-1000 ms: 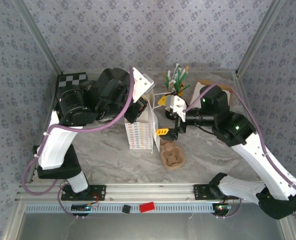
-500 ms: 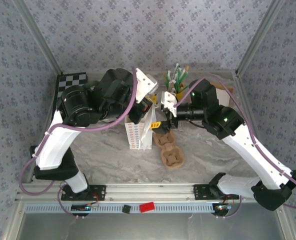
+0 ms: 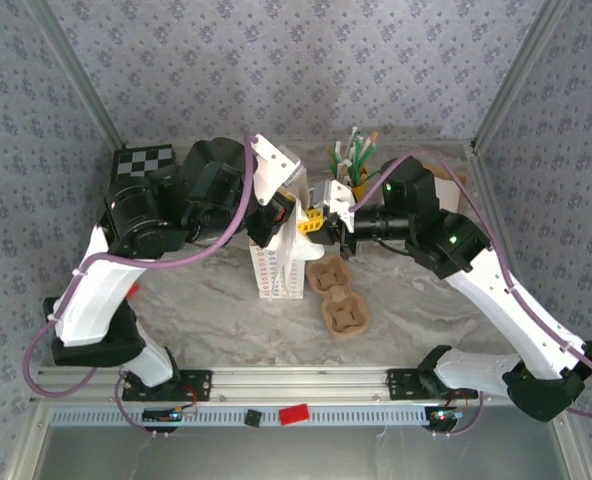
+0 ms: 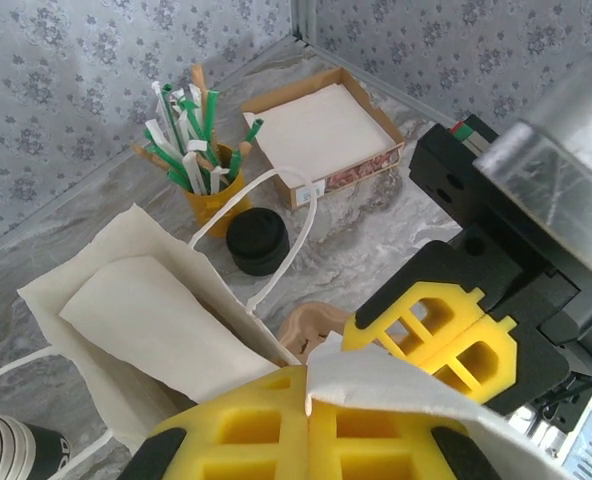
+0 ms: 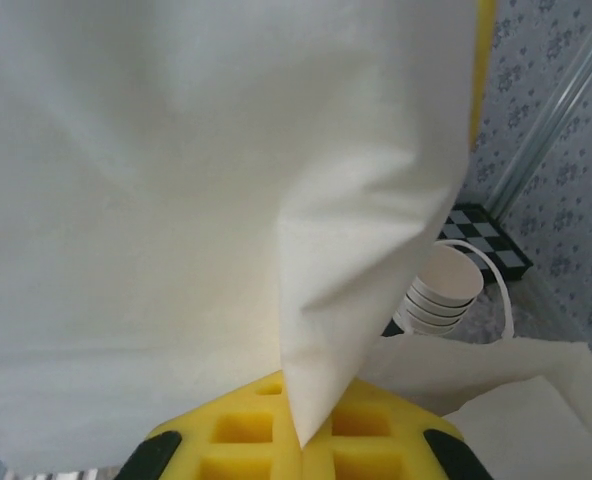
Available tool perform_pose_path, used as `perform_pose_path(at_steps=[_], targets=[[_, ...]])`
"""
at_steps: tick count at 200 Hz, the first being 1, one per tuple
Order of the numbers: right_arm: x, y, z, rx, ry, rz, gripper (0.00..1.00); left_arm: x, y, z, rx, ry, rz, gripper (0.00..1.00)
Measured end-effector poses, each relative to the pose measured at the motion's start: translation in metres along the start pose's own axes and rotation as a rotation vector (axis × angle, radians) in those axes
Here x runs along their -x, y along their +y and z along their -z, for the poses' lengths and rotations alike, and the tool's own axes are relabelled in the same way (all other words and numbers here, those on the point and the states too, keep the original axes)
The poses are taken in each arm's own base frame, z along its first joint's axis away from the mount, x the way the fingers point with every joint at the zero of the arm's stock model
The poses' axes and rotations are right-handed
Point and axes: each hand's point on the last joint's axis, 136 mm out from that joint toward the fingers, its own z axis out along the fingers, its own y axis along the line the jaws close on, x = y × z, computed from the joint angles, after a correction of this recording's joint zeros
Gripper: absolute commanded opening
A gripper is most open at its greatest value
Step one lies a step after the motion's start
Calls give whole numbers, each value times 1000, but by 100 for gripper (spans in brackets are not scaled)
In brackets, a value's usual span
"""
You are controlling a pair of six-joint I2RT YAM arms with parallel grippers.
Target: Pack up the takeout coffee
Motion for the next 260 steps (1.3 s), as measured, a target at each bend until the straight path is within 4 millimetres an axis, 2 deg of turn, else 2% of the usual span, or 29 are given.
perform_pose_path(at_steps=[9,14,25,42,62,77,102,127,155,179,201,227,260], targets=[[1,-2,1,-12,1,-13,0,1,2,1,10,-8,1,3],[2,-4,2,-23,3,-24,0,2,3,1,18,-12,2,8],[5,-9,4,-56,7,-50,0,4,7,2,34,-22,0,30],[5,-17,9,-121,21,-105,0,8,20,6,84,-45,17,43],[0,-30,19,-226,51,-206,0,11,46,16,177,-79,43,47],[0,-42,27,-315,61,-291,0,5,69,28,253,-99,73,48],[8,-56,37,-434,73,-409,0,-16,106,49,374,-121,153,50],[24,-64,28,-518,75,-487,0,-43,134,60,450,-128,265,53],[28,-81,12,-626,87,-587,0,-76,146,39,455,-73,386,54],[15,-103,-1,-732,117,-663,0,-99,149,9,421,-21,477,53],[-1,-114,-13,-792,141,-708,0,-119,149,-19,385,42,544,53],[-12,-127,-24,-851,139,-744,0,-126,143,-36,327,63,594,53],[-17,-139,-34,-904,92,-796,0,-128,136,-49,270,63,630,53]])
